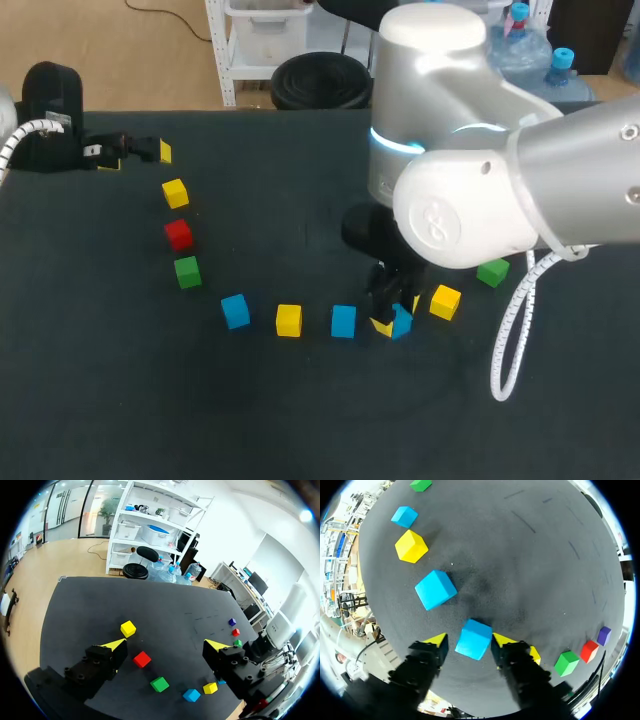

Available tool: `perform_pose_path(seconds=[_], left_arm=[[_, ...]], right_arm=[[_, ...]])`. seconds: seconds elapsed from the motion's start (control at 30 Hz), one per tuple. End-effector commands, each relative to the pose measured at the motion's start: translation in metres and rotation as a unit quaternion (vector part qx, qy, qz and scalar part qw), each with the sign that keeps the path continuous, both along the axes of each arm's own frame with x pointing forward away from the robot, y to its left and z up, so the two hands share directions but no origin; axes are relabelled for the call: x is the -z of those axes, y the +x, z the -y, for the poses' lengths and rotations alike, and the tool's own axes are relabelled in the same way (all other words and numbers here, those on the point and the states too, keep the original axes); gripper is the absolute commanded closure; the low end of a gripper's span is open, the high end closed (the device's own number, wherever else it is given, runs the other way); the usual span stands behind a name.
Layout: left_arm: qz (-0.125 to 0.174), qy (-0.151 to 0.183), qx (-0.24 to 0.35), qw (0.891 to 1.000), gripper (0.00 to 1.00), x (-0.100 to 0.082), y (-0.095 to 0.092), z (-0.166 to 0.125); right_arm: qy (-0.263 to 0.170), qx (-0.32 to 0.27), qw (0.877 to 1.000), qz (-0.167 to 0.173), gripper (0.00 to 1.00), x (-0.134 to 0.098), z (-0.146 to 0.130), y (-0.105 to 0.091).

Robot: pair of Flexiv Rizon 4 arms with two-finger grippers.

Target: Place the blue cubes, place green cubes on the blue cubes, place the yellow cubes on the green cubes, then place the red cubes on the yellow cubes, and place purple cube on the red cubes.

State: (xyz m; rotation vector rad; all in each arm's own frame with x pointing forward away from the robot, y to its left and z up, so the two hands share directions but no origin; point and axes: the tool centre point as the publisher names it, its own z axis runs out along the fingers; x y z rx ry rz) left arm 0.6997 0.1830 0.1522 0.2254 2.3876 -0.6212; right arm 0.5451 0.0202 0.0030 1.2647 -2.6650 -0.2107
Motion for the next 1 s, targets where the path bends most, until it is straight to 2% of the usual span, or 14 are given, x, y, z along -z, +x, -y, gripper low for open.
perform_pose_path(seconds=[0.03,0.1,0.23,0.37,0.43,0.53,0.63,0.7,0.8,0.87,1.0], left_arm=[[0.004,-0.005,0.003,1.0,0.0,0.002,0.0,-0.002],[0.004,-0.005,0.003,1.0,0.0,0.002,0.0,-0.002],[0.004,-0.005,0.003,1.0,0.0,0.002,0.0,-0.002],[0.004,-0.005,0.003,1.0,0.0,0.002,0.0,-0.002],[0.004,-0.005,0.003,1.0,0.0,0.002,0.0,-0.002],[0.004,-0.005,0.003,1.0,0.0,0.002,0.0,-0.002],[0.004,-0.005,0.003,1.0,0.0,0.002,0.0,-0.002],[0.004,-0.005,0.003,1.0,0.0,0.002,0.0,-0.002],[0.004,-0.005,0.003,1.0,0.0,0.002,0.0,-0.002],[0.004,-0.005,0.003,1.0,0.0,0.002,0.0,-0.002],[0.004,-0.005,0.003,1.0,0.0,0.002,0.0,-0.002]], right_arm=[[-0.001,0.0,1.0,0.002,0.6,0.001,-0.001,0.0],[-0.001,0.0,1.0,0.003,0.68,0.002,0.0,0.0],[-0.003,0.002,1.0,0.004,0.64,0.002,0.0,0.001],[-0.008,-0.006,1.0,0.02,0.69,0.0,0.001,0.002],[-0.014,-0.013,0.999,0.033,0.78,-0.002,0.004,0.004],[-0.017,-0.027,0.998,0.051,0.98,-0.01,0.009,0.009],[-0.017,-0.047,0.997,0.059,0.96,-0.021,0.016,0.015],[-0.001,-0.056,0.997,0.051,1.0,-0.029,0.02,0.018],[0.023,-0.073,0.996,0.039,0.96,-0.043,0.03,0.025],[0.044,-0.088,0.995,0.03,0.98,-0.053,0.037,0.031],[0.074,-0.104,0.991,0.024,0.96,-0.071,0.052,0.047]])
